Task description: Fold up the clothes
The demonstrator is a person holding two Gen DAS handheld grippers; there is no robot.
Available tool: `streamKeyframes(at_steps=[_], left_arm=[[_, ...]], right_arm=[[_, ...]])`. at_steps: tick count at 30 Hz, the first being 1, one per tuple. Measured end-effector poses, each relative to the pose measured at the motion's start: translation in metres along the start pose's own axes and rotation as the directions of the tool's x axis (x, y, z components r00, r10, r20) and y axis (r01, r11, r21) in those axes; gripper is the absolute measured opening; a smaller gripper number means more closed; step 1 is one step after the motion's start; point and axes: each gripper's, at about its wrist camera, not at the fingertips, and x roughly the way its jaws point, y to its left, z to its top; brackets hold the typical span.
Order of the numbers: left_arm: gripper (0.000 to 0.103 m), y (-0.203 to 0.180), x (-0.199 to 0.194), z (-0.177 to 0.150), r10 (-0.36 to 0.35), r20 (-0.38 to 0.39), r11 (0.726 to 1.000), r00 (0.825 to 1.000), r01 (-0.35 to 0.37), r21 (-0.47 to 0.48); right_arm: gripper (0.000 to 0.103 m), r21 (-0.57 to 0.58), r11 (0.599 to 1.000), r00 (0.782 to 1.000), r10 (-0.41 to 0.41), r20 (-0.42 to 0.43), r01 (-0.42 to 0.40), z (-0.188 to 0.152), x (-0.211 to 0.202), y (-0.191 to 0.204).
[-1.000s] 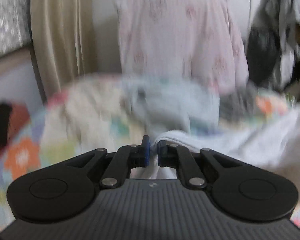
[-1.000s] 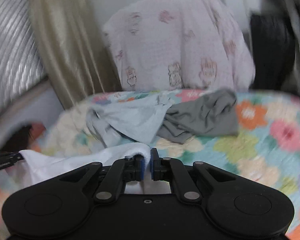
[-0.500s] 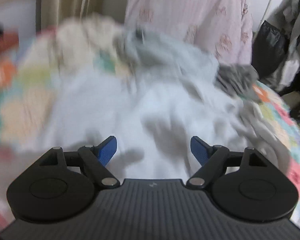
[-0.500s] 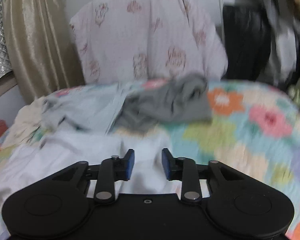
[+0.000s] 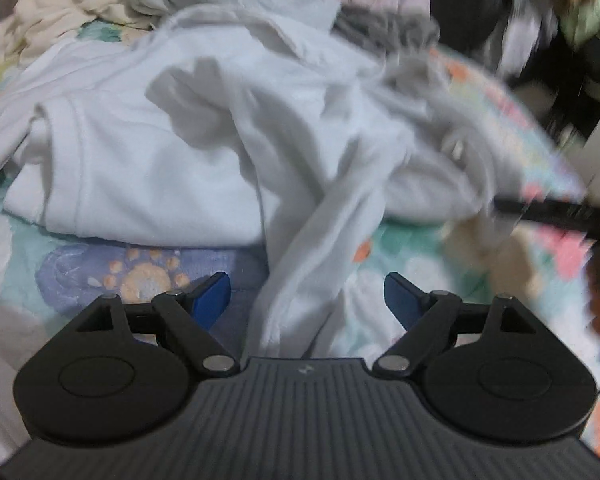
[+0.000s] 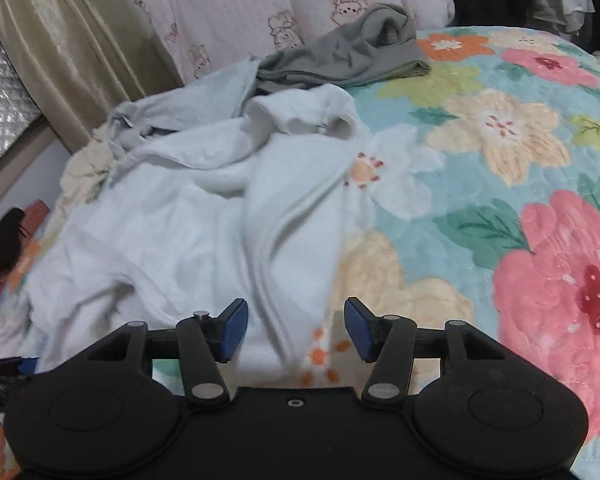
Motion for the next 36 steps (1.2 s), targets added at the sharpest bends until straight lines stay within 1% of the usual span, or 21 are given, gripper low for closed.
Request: streamKeyframes(at_steps=[1,2,3,4,5,7,9,14,16,18,21,22,25,27,28,29,30,31,33,34,36], left_arm=[[0.056,-0.005,0.004,-0.002,0.053,0.005,0.998,0.999,-0.053,0.026],[0.046,-0.009,0.004,-0.003,0.087,0.018,0.995,0.996,-0.088,0.044],[0.022,-0.011,0.002,-0.003,0.108,0.034,0.992,0.994,-0.11,0.062],[0.008,-0.012,-0.004,-0.002,0.102,0.044,0.993,0.994,-0.105,0.059],[0.008,-0.01,-0.013,-0.001,0.09,0.059,0.995,0.994,-0.092,0.035],[0.008,-0.009,-0.04,0.003,0.111,0.132,0.993,0.985,-0.114,0.013],[0.008,-0.011,-0.077,0.006,0.138,0.245,0.989,0.96,-0.147,0.018],[0.008,-0.014,-0.147,-0.001,0.107,0.41,0.994,0.906,-0.101,-0.036],[0.008,-0.018,-0.156,-0.007,0.093,0.424,0.996,0.901,-0.088,-0.031],[0.008,-0.027,-0.155,-0.015,0.078,0.41,0.997,0.909,-0.079,-0.015],[0.008,-0.034,-0.16,-0.026,0.069,0.416,0.997,0.907,-0.072,-0.009],[0.008,-0.034,-0.168,-0.03,0.077,0.435,0.997,0.897,-0.078,-0.016],[0.008,-0.025,-0.199,-0.035,0.128,0.513,0.992,0.849,-0.101,-0.08],[0.008,-0.013,-0.225,-0.035,0.199,0.557,0.979,0.806,-0.132,-0.158],[0.008,-0.007,-0.239,-0.035,0.254,0.574,0.965,0.778,-0.164,-0.204],[0.008,-0.002,-0.249,-0.034,0.278,0.58,0.958,0.765,-0.175,-0.229],[0.008,0.002,-0.257,-0.033,0.286,0.581,0.955,0.762,-0.176,-0.24],[0.008,0.005,-0.261,-0.034,0.282,0.576,0.955,0.768,-0.166,-0.246],[0.008,-0.001,-0.259,-0.041,0.244,0.55,0.965,0.799,-0.143,-0.22],[0.008,-0.005,-0.255,-0.046,0.222,0.532,0.971,0.817,-0.133,-0.2],[0.008,-0.014,-0.241,-0.057,0.17,0.465,0.979,0.869,-0.096,-0.178]], right_arm=[[0.059,0.0,1.0,1.0,0.005,0.001,-0.005,-0.001,0.002,-0.002],[0.059,-0.003,1.0,1.0,0.019,0.005,-0.019,-0.002,0.005,-0.004],[0.049,-0.005,0.999,0.999,0.034,0.009,-0.034,-0.003,0.008,-0.005],[0.018,-0.021,0.999,1.0,0.028,0.008,-0.028,-0.003,0.009,-0.003],[0.005,-0.038,0.999,1.0,0.021,0.008,-0.021,-0.002,0.01,-0.001],[0.006,-0.082,0.996,0.999,-0.031,0.044,0.035,0.002,0.001,0.003],[0.006,-0.115,0.991,0.993,-0.059,0.103,0.071,0.01,-0.017,0.004],[0.005,-0.109,0.982,0.965,-0.125,0.229,0.153,0.043,-0.072,-0.015],[0.005,-0.142,0.964,0.948,-0.181,0.261,0.223,0.049,-0.083,-0.021],[0.005,-0.18,0.935,0.925,-0.245,0.291,0.304,0.049,-0.087,-0.024],[0.005,-0.197,0.918,0.917,-0.285,0.28,0.345,0.045,-0.081,-0.028],[0.005,-0.194,0.914,0.912,-0.297,0.283,0.357,0.044,-0.08,-0.029],[0.005,-0.179,0.902,0.896,-0.33,0.296,0.392,0.05,-0.082,-0.036],[0.004,-0.166,0.901,0.889,-0.338,0.308,0.4,0.058,-0.09,-0.042],[0.004,-0.16,0.901,0.886,-0.342,0.315,0.404,0.062,-0.095,-0.045],[0.004,-0.16,0.903,0.885,-0.333,0.325,0.398,0.066,-0.102,-0.047],[0.004,-0.16,0.906,0.885,-0.323,0.335,0.391,0.069,-0.109,-0.049],[0.004,-0.17,0.911,0.891,-0.306,0.336,0.376,0.07,-0.117,-0.05],[0.004,-0.217,0.9,0.901,-0.304,0.308,0.378,0.068,-0.122,-0.048],[0.004,-0.241,0.89,0.905,-0.317,0.285,0.387,0.063,-0.12,-0.049],[0.004,-0.279,0.87,0.907,-0.347,0.238,0.406,0.052,-0.113,-0.053]])
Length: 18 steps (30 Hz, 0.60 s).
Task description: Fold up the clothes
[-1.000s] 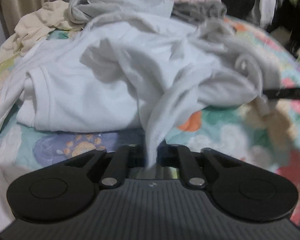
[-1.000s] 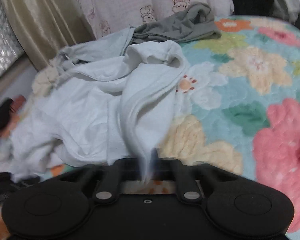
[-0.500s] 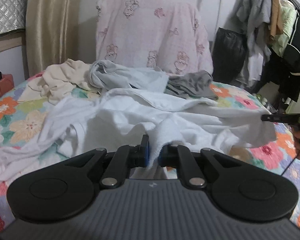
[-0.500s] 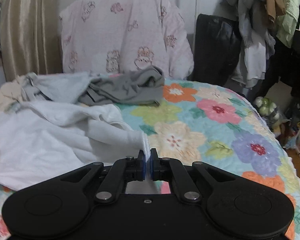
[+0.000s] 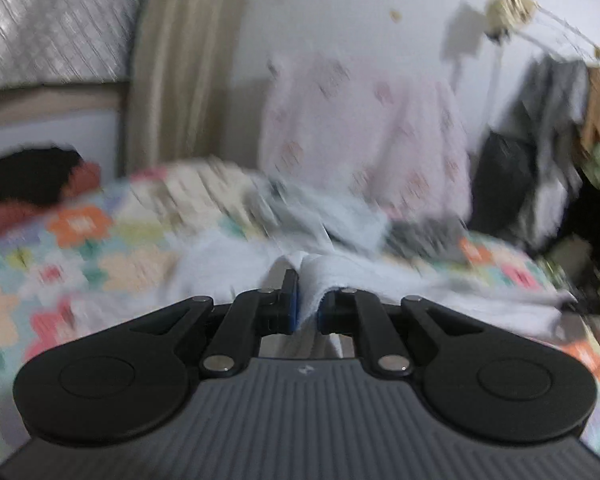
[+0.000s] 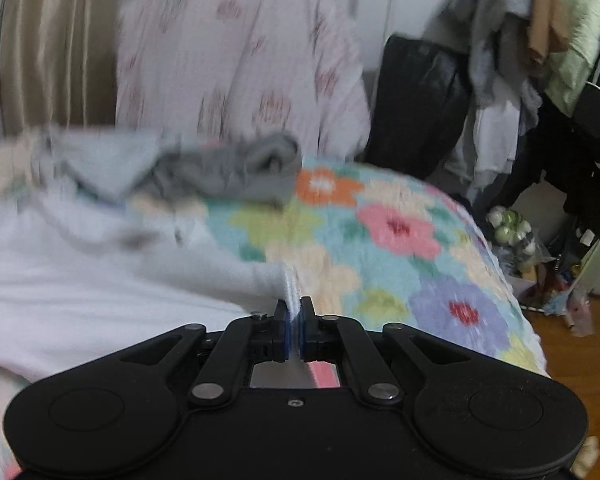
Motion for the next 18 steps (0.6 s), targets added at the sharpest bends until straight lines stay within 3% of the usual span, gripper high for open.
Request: streamKeyframes(at_steps=[4,8,10,13,16,18], left_arm=[[0.008,-0.015,-0.003,-0.013,-0.108,-0.116,0.994,0.987,0.104,-0.04],[0.008,-0.037,-0.036,0.001,-0.152,-0.053,0.988,0.987,0.154,0.025],[0.008,-0.041,-0.033,0.0,-0.183,-0.108,0.983,0.977,0.185,0.012],[0.008,-0.047,-0.003,-0.025,-0.182,-0.295,0.983,0.938,0.183,-0.024],[0.009,-0.047,0.026,-0.055,-0.199,-0.456,0.98,0.868,0.188,-0.068],[0.01,-0.049,0.036,-0.065,-0.21,-0.512,0.977,0.833,0.198,-0.078]], right_arm=[[0.003,0.007,1.0,0.997,-0.021,-0.076,0.021,-0.025,0.01,-0.006],[0.003,-0.01,1.0,0.996,-0.025,-0.084,0.025,-0.032,0.0,-0.006],[0.004,-0.062,0.998,0.993,-0.035,-0.115,0.028,-0.037,0.001,-0.002],[0.005,-0.139,0.99,0.974,-0.059,-0.22,0.028,-0.052,0.017,0.001],[0.006,-0.096,0.994,0.96,-0.083,-0.269,0.059,-0.069,0.028,-0.003],[0.009,-0.062,0.994,0.959,-0.104,-0.263,0.09,-0.072,0.024,-0.001]])
